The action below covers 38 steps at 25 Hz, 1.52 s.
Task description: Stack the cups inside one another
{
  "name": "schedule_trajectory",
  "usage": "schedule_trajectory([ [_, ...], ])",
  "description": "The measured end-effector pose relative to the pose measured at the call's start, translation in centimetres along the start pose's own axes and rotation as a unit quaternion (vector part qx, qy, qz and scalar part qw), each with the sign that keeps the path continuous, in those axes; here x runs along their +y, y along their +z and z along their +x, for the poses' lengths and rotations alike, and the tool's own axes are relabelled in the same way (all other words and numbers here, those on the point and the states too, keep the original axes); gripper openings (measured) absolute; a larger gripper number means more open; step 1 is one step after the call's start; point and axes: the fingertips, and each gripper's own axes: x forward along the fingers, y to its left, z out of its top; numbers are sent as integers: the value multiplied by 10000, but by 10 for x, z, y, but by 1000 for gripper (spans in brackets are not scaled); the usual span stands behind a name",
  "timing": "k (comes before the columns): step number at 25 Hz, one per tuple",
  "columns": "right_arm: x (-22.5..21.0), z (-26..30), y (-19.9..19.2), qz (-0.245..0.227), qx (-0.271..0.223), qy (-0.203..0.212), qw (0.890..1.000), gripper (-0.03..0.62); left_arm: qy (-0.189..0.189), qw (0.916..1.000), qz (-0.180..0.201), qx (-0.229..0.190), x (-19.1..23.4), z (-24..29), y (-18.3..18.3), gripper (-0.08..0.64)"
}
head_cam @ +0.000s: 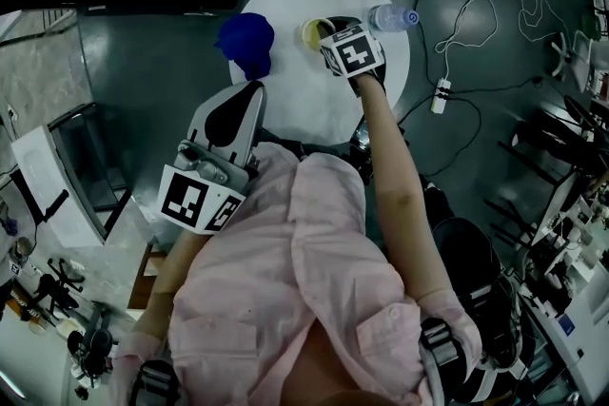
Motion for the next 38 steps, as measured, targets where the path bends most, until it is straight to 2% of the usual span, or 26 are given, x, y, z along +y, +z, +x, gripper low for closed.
schedule_trajectory([
  [3,1,3,0,-127,20,-19,9999,41,45,10000,-21,6,1,-1,-1,18],
  [9,13,-1,10,-942,51,-87,9955,41,124,9999,-56,-29,2,-4,1,18],
  [17,21,-1,12,-1316,-33,1,9913,51,100,9999,-59,3,1,0,0,18],
  [19,25,0,14,-1333,-92,76,9910,126,95,9999,-62,8,2,0,0,18],
  [24,26,2,16,-1324,-167,111,9910,206,79,9999,-60,21,1,3,-1,18],
  [31,32,3,18,-1103,-287,44,9935,209,88,9999,-63,7,5,-11,-3,18],
  [35,13,-5,26,-872,-529,-120,9947,199,97,9999,-88,24,3,2,-3,18],
  [38,5,-11,31,-746,-712,-253,9944,108,88,9999,-84,24,0,4,-3,18],
])
